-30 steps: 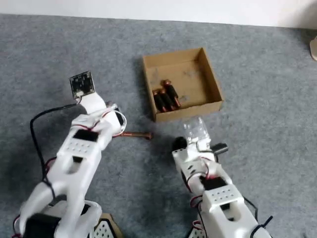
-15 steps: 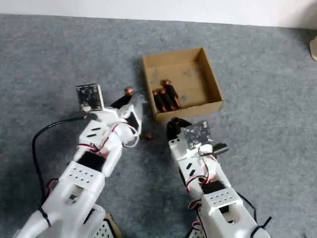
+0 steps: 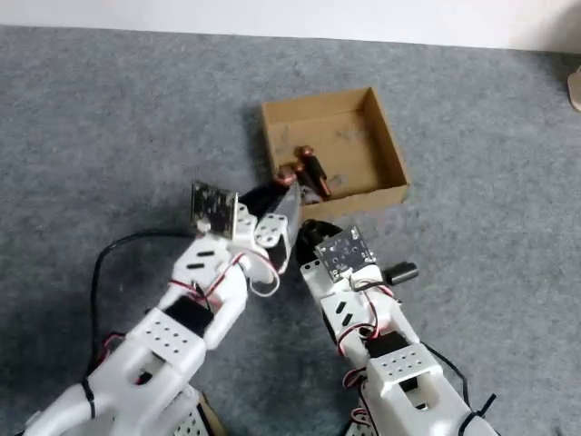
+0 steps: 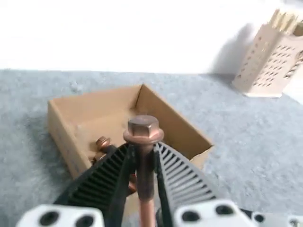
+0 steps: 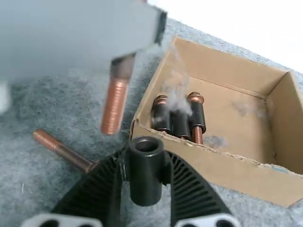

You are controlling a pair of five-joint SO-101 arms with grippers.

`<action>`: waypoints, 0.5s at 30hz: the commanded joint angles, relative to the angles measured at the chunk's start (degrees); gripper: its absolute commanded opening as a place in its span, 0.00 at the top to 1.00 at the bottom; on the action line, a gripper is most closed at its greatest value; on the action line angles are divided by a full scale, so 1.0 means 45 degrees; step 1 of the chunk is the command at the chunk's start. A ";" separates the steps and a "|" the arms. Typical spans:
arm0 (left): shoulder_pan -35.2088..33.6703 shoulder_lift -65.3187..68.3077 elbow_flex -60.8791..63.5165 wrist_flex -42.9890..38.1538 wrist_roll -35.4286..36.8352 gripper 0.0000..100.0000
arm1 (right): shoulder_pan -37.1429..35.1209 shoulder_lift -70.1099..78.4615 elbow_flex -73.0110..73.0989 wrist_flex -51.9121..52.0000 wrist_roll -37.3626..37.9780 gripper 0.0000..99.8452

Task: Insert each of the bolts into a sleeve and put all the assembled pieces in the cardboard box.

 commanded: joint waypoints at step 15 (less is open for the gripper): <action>-0.0088 -0.0440 0.1260 -0.3048 0.2716 1.00 | -0.0205 -0.0166 0.1123 -0.0049 0.0176 1.00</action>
